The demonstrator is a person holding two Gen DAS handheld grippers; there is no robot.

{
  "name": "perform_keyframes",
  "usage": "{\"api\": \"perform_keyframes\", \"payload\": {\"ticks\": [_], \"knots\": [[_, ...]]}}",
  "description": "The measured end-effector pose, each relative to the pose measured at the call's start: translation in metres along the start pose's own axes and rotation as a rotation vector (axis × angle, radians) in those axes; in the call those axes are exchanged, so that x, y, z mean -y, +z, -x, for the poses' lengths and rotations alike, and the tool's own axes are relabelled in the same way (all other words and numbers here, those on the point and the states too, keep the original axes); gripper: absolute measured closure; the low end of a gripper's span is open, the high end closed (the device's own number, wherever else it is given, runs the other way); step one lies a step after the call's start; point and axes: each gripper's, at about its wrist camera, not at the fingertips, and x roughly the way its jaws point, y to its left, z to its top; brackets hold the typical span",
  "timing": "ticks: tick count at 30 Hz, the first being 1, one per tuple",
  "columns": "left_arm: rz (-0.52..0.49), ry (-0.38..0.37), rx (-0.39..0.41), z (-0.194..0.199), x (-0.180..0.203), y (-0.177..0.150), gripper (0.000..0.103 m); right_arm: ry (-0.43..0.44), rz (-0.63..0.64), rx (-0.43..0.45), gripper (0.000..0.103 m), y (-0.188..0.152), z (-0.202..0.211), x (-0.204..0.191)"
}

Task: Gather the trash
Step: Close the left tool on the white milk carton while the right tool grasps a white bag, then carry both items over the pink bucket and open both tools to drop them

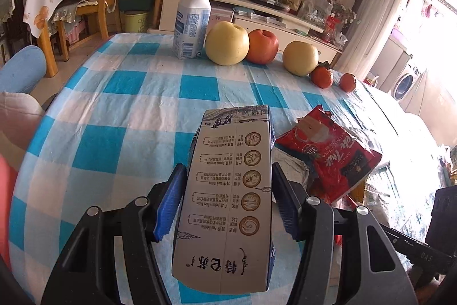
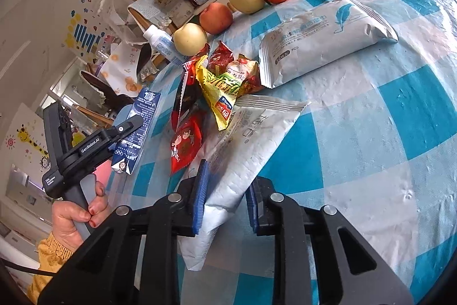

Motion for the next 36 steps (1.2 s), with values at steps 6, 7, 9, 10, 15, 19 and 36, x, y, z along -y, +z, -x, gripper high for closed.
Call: {"api": "perform_keyframes", "payload": {"ticks": [6, 7, 9, 10, 15, 19, 36], "knots": [[0.006, -0.008, 0.036, 0.022, 0.000, -0.018, 0.042, 0.038, 0.048, -0.032, 0.081, -0.009, -0.003, -0.017], [0.007, -0.011, 0.041, 0.024, 0.000, -0.020, 0.042, 0.041, 0.062, -0.034, 0.082, -0.010, -0.003, -0.021], [0.012, -0.010, 0.051, 0.030, -0.001, -0.025, 0.042, 0.050, 0.083, -0.038, 0.082, -0.011, -0.004, -0.026], [0.012, -0.006, 0.055, 0.032, -0.002, -0.028, 0.042, 0.054, 0.092, -0.040, 0.082, -0.011, -0.004, -0.029], [0.016, 0.013, 0.065, 0.039, -0.009, -0.035, 0.042, 0.070, 0.143, -0.043, 0.084, -0.015, -0.004, -0.048], [0.004, 0.037, 0.069, 0.043, -0.012, -0.040, 0.042, 0.076, 0.185, -0.029, 0.088, -0.016, -0.002, -0.063], [0.036, 0.082, 0.142, 0.070, -0.039, -0.035, 0.042, 0.022, 0.335, 0.057, 0.092, -0.011, 0.002, -0.103]]}}
